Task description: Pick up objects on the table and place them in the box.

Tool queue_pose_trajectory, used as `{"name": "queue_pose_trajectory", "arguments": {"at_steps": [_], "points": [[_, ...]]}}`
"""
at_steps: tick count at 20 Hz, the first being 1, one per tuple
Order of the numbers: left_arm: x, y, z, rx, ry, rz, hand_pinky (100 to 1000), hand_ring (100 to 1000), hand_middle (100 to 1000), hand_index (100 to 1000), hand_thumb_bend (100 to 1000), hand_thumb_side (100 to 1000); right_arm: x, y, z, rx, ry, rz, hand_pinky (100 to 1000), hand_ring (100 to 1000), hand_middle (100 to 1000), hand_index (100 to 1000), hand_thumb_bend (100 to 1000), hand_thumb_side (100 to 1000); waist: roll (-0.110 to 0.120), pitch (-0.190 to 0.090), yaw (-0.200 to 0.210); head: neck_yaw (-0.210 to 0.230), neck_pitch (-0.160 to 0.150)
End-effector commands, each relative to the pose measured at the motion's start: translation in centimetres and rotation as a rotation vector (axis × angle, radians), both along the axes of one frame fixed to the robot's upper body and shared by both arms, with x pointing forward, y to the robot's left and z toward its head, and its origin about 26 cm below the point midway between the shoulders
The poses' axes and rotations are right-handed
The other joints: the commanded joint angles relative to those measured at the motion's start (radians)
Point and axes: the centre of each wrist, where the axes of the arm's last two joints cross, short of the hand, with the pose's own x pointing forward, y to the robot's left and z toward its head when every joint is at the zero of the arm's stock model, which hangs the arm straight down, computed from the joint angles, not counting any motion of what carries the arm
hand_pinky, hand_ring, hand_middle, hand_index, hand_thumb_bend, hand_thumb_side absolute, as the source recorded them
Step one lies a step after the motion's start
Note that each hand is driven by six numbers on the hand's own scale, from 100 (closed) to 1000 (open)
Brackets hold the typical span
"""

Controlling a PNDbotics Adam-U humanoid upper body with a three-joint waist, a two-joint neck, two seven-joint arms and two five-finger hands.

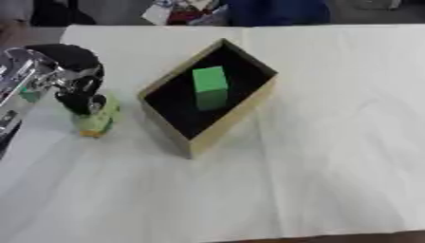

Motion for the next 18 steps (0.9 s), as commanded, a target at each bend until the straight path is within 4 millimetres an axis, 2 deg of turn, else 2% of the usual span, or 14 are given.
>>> {"name": "queue_pose_trajectory", "arguments": {"at_steps": [1, 10, 11, 13, 14, 15, 17, 18], "points": [[-0.6, 0.2, 1.5, -0.004, -0.059, -0.001, 509, 389, 339, 489, 100, 291, -0.6, -0.3, 0.7, 0.001, -0.028, -0.006, 947, 957, 634, 914, 400, 926, 0.0, -0.022, 0.003, -0.003, -0.009], [-1.4, 0.0, 2.8, -0.029, -0.129, -0.005, 496, 360, 317, 467, 100, 301, -0.5, -0.3, 0.6, 0.004, -0.021, -0.005, 947, 957, 633, 913, 409, 941, 0.001, -0.027, 0.008, -0.003, -0.008], [-1.4, 0.0, 2.9, -0.032, -0.133, -0.003, 518, 388, 347, 496, 100, 309, -0.5, -0.3, 0.6, 0.005, -0.021, -0.005, 947, 957, 632, 913, 408, 945, 0.001, -0.028, 0.008, -0.003, -0.008], [-1.6, 0.0, 3.1, -0.031, -0.126, 0.006, 628, 528, 472, 622, 133, 379, -0.5, -0.3, 0.6, 0.007, -0.02, -0.005, 947, 956, 632, 913, 408, 949, 0.001, -0.029, 0.008, -0.002, -0.008], [-1.6, 0.1, 3.2, -0.021, -0.12, 0.016, 732, 682, 586, 720, 297, 482, -0.5, -0.3, 0.6, 0.007, -0.02, -0.005, 947, 956, 631, 913, 407, 951, 0.001, -0.03, 0.009, -0.003, -0.008], [-1.7, 0.1, 3.2, -0.011, -0.116, 0.023, 851, 792, 698, 837, 433, 560, -0.5, -0.3, 0.6, 0.007, -0.02, -0.005, 947, 957, 632, 913, 407, 954, 0.001, -0.03, 0.009, -0.003, -0.008], [-2.0, 0.1, 3.5, 0.002, -0.102, 0.027, 918, 863, 782, 921, 567, 621, -0.5, -0.3, 0.5, 0.007, -0.018, -0.006, 947, 957, 631, 913, 409, 957, 0.001, -0.029, 0.01, -0.004, -0.007], [-2.1, 0.2, 3.6, 0.008, -0.093, 0.031, 932, 883, 801, 942, 683, 648, -0.5, -0.3, 0.5, 0.006, -0.017, -0.006, 947, 957, 631, 913, 410, 958, 0.002, -0.029, 0.011, -0.004, -0.006]]}}
